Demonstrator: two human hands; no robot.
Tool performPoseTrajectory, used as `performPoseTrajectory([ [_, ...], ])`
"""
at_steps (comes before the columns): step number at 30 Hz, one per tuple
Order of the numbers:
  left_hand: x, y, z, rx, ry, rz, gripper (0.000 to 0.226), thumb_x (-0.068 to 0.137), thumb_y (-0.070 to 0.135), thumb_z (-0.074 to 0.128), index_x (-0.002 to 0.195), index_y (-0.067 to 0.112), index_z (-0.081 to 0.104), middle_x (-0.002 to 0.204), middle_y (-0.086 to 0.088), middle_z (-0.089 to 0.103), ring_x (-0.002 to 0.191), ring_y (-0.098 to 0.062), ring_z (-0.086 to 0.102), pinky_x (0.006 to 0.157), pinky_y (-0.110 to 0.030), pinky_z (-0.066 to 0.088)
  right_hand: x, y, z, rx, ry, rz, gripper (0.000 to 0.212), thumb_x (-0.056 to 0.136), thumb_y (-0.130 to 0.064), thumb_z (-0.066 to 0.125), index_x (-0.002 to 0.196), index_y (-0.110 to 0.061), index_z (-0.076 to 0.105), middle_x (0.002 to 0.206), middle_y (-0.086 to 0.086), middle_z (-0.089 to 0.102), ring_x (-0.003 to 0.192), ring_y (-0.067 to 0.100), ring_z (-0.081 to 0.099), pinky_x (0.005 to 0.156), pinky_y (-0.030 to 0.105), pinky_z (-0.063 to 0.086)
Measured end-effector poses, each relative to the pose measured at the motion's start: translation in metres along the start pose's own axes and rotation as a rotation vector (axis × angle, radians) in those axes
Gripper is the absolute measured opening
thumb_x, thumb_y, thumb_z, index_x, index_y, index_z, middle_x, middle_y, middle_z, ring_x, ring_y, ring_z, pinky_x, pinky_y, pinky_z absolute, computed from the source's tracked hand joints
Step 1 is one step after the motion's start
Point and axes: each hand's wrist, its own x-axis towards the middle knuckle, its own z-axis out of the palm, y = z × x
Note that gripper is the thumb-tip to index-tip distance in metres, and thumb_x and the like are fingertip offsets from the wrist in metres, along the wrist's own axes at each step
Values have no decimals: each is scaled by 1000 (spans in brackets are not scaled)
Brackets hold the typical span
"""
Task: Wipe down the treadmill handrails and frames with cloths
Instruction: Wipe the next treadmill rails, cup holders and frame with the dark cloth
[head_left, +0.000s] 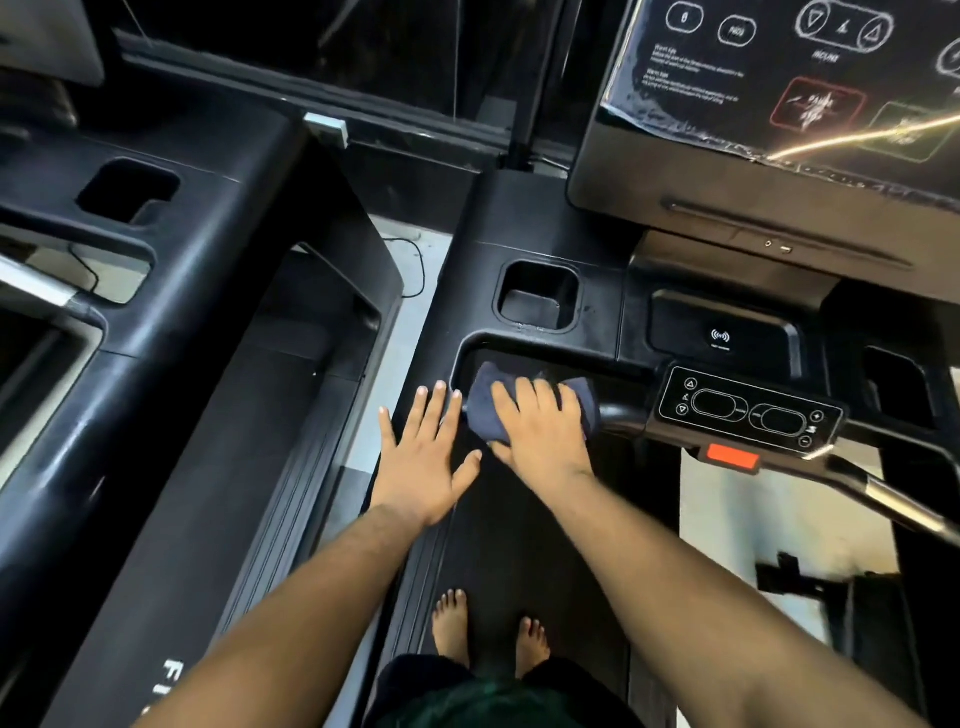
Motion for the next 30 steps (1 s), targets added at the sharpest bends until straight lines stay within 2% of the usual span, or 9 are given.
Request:
performPoseTrajectory([
  [5, 1, -1, 2, -20, 14, 9, 80, 98, 66, 15, 164, 25, -7, 172, -1, -14, 158, -21, -16, 123, -64, -9, 54, 24, -23, 216, -287, -82, 76, 61, -85, 57, 113, -29, 55, 107, -1, 69, 97, 28, 67, 68, 40, 42],
  [11, 1, -3, 5, -36, 27, 2, 81, 99, 68, 16, 165, 25, -3, 172, 0, -15, 158, -21, -16, 124, -61, -9, -5, 14, 1, -21, 43, 25, 77, 70, -64, 68, 133, -23, 51, 118, 7, 60, 106, 30, 57, 88, 49, 41],
  [16, 2, -3, 4, -35, 25, 5, 81, 98, 67, 17, 163, 28, -10, 171, 1, -17, 158, -20, -17, 125, -61, -7, 44, 44, -29, 246, -332, -69, 67, 60, -88, 50, 102, -35, 50, 102, -3, 68, 87, 27, 63, 67, 39, 40],
  [19, 0, -3, 5, -32, 29, 1, 79, 98, 68, 14, 161, 29, -14, 171, 1, -19, 157, -20, -18, 125, -60, -9, 30, 42, -20, 179, -160, -23, 72, 65, -86, 51, 113, -33, 54, 106, -2, 67, 95, 26, 64, 73, 41, 44],
  [22, 1, -5, 8, -59, 50, 4, 79, 99, 69, 15, 162, 30, -13, 172, 3, -17, 158, -19, -17, 124, -58, -11, -15, 40, 4, -17, 4, 46, 81, 68, -69, 68, 133, -25, 49, 115, 5, 59, 104, 29, 56, 90, 50, 42],
  [24, 2, -4, 8, -82, 68, 8, 79, 100, 69, 19, 163, 31, -9, 172, 3, -14, 158, -20, -14, 124, -58, -9, -11, 51, 3, -5, -49, 62, 79, 64, -73, 70, 126, -26, 53, 108, 5, 62, 98, 30, 59, 83, 48, 42],
  [26, 1, -4, 6, -76, 58, 10, 80, 98, 69, 18, 162, 32, -12, 172, 3, -15, 158, -19, -15, 123, -57, -11, 14, 67, -15, 121, -203, 27, 74, 61, -88, 56, 108, -32, 53, 99, -1, 66, 91, 28, 65, 70, 41, 40],
  [28, 0, -3, 4, -67, 36, 2, 81, 97, 70, 15, 162, 32, -14, 171, 3, -17, 157, -18, -18, 123, -57, -13, 26, 79, -23, 231, -328, 19, 72, 59, -96, 47, 97, -36, 48, 96, -4, 65, 91, 28, 66, 66, 39, 39],
  [30, 0, -2, 0, -48, 15, -7, 81, 96, 71, 11, 162, 31, -16, 171, 3, -19, 157, -18, -21, 123, -61, -14, 11, 79, -18, 160, -185, 40, 74, 64, -94, 46, 105, -33, 54, 100, -2, 65, 94, 27, 64, 70, 40, 42],
])
